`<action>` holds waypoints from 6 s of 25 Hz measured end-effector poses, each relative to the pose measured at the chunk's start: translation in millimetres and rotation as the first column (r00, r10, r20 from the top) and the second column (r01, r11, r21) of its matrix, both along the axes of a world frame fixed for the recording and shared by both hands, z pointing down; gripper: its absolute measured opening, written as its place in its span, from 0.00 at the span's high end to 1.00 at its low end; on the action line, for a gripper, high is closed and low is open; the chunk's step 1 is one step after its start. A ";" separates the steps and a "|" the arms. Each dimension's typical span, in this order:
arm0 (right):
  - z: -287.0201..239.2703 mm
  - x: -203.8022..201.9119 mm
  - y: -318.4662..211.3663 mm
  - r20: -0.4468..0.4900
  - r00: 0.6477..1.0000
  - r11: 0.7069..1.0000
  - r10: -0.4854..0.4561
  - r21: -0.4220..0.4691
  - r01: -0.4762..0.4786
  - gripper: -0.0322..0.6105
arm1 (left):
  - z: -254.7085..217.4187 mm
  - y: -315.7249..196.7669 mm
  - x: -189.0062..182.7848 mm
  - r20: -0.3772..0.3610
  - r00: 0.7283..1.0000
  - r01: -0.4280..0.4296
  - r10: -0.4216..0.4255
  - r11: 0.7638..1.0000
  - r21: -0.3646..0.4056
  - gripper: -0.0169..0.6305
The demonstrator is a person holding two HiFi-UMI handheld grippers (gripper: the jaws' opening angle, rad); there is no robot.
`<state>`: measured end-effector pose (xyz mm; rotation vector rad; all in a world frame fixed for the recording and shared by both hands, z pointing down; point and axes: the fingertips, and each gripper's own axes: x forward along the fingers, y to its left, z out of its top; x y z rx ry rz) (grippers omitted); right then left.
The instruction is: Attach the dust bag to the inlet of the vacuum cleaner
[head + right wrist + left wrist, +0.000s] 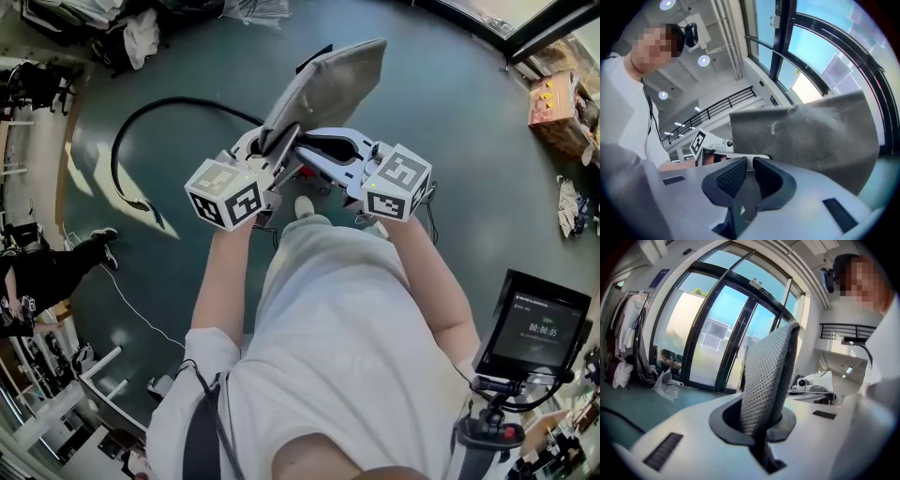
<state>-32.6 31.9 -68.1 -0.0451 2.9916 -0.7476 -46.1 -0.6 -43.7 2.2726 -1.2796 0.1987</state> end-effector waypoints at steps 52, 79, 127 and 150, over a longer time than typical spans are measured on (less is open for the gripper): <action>62.5 39.4 -100.6 -0.777 0.629 0.703 0.010 0.453 0.548 0.92 | 76.2 42.5 17.3 0.286 0.864 -0.408 0.415 0.909 -0.087 0.55; 535.2 184.2 -73.1 -0.849 0.522 0.950 -0.077 0.097 0.298 0.92 | 509.8 89.9 158.7 0.081 0.980 -0.124 0.181 0.879 -0.460 0.95; 744.3 132.6 -112.2 -0.737 0.651 0.977 0.180 0.211 -0.031 0.92 | 695.7 45.0 92.3 0.563 0.825 0.193 -0.056 0.963 -0.188 0.95; 735.2 147.9 -146.6 -0.899 0.432 0.976 0.071 0.153 0.157 0.47 | 703.3 47.2 91.8 0.310 0.927 0.312 -0.211 0.892 -0.328 0.95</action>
